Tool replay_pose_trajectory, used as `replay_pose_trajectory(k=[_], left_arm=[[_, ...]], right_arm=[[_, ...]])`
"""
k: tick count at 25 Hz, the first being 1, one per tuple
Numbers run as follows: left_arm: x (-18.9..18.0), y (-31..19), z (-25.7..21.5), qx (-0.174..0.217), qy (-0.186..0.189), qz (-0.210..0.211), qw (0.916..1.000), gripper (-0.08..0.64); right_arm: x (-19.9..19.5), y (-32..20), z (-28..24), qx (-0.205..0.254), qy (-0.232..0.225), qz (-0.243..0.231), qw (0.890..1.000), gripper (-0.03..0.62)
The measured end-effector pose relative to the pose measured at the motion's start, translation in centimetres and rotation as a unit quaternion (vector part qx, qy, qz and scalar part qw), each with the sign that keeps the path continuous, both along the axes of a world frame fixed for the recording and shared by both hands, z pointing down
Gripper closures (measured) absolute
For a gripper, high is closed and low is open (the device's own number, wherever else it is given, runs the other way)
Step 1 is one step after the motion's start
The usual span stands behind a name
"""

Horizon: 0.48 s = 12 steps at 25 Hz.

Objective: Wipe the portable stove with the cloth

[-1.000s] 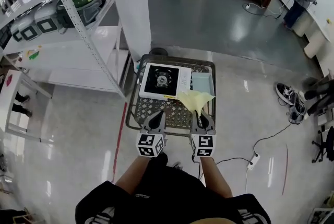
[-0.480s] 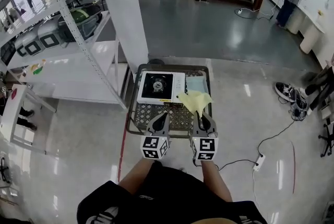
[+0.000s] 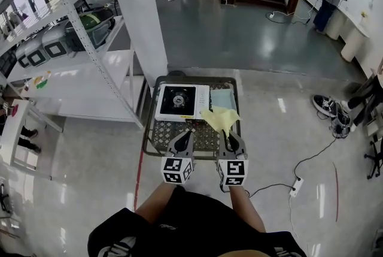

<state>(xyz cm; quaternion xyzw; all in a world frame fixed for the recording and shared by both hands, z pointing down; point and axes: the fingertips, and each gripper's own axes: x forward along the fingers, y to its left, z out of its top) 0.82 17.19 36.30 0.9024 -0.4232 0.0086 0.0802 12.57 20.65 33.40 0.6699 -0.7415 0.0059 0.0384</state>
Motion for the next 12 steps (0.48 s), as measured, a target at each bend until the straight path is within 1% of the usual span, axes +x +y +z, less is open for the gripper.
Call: replay_pose_trajectory(k=[12], left_arm=[[0.88, -0.01, 0.53, -0.006, 0.002, 0.004, 1.0000, 0.541]], right_arm=[[0.49, -0.38, 0.04, -0.002, 0.008, -0.002, 1.000, 0.569]])
